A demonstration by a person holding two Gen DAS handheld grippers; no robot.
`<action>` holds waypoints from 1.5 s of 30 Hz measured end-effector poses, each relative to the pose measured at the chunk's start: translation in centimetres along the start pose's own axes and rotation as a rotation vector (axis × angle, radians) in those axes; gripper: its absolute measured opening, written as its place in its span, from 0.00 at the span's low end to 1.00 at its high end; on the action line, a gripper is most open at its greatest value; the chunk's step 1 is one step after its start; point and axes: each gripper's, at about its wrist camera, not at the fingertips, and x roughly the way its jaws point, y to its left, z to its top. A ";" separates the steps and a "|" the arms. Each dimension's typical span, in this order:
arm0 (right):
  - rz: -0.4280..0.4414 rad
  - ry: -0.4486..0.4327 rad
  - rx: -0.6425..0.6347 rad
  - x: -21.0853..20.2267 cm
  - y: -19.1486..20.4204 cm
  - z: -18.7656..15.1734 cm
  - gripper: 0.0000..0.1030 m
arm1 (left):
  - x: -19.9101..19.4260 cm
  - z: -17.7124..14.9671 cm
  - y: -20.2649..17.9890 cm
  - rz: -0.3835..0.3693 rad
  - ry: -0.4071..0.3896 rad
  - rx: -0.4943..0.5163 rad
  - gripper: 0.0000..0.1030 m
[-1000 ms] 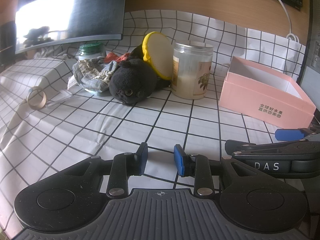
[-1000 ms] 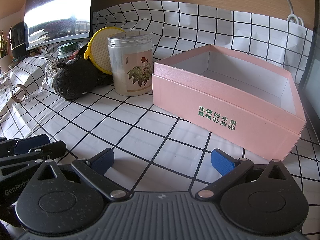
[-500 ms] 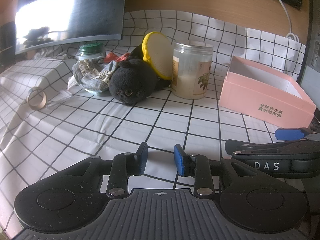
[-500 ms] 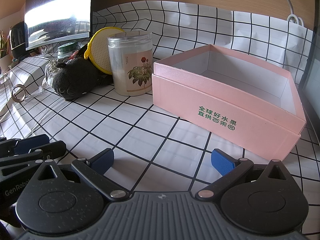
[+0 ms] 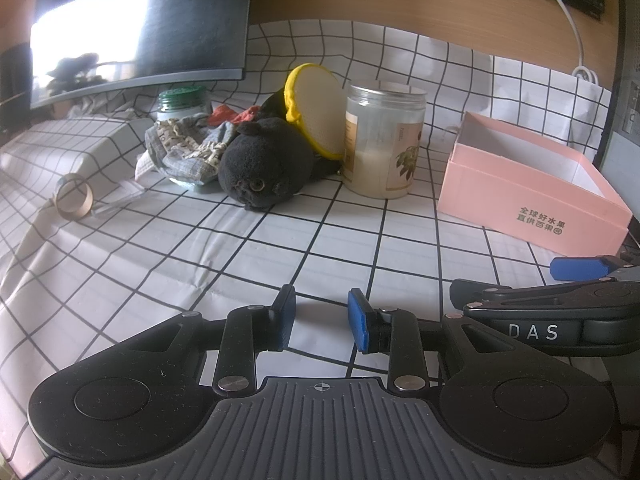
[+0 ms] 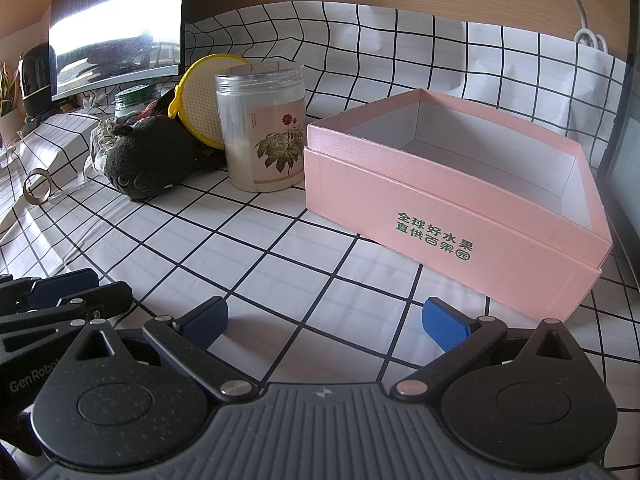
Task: Organize soft objects
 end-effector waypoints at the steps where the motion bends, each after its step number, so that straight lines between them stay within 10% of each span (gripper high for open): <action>1: 0.000 0.000 0.000 0.0 0.0 0.0 1.00 | 0.0 0.0 0.0 0.001 0.000 0.001 0.31; 31: 0.008 0.005 -0.006 0.0 0.0 0.0 1.00 | -0.1 0.0 0.6 -0.012 0.000 -0.011 0.27; 38: 0.066 0.081 -0.052 0.8 -1.0 1.2 1.00 | -0.3 1.6 4.2 -0.140 0.047 -0.055 0.26; 45: 0.056 0.201 -0.050 1.2 -0.6 2.6 1.00 | -2.8 5.7 11.8 -0.030 -0.116 0.048 0.28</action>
